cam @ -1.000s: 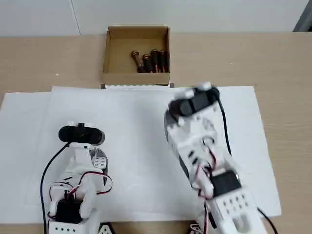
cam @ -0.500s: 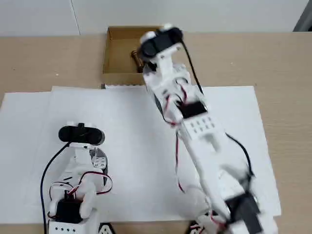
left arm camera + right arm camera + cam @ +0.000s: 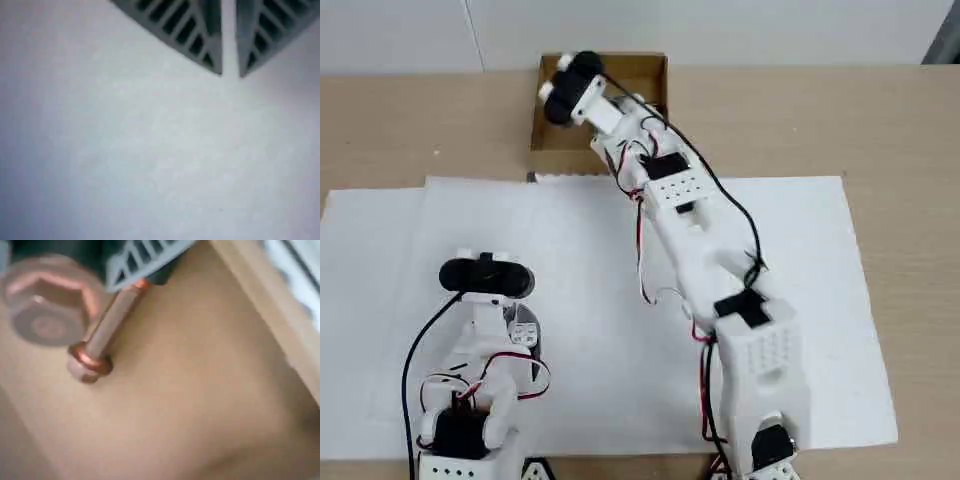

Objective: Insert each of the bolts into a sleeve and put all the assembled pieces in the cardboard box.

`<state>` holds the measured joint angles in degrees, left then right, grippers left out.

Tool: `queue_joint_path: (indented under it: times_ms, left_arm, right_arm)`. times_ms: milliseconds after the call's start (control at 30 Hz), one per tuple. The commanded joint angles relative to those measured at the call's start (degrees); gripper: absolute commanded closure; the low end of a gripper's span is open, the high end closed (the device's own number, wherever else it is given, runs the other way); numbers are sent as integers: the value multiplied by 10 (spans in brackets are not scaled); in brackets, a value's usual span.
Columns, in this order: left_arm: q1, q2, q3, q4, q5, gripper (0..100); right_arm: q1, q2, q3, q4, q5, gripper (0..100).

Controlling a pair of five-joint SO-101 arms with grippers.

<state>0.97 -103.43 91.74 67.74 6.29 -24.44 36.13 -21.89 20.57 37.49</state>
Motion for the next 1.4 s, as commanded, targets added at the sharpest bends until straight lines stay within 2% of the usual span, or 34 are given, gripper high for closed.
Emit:
queue_joint_path:
  times_ms: [0,67,267,533,933,1067,1300,1367]
  left_arm:
    - [1,-4,-1,-11,0,994]
    - [1,-4,-1,-11,0,994]
    - [1,-4,-1,-11,0,994]
    - [0,-4,-1,-11,0,994]
    - [-3,-4,-1,-11,-3,993]
    - [-3,-4,-1,-11,-3,993]
    - [-3,-4,-1,-11,-3,993]
    - [-3,-4,-1,-11,-3,993]
  right_arm:
    - [3,51,-106,-19,54,994]
    - [2,85,-143,-18,69,985]
    - [1,139,-209,7,76,812]
    - [-2,140,-216,14,75,855]
    - [-1,119,-219,15,73,861]
    - [0,96,-219,15,73,998]
    - [0,29,-218,58,70,995]
    - [0,9,-218,68,45,995]
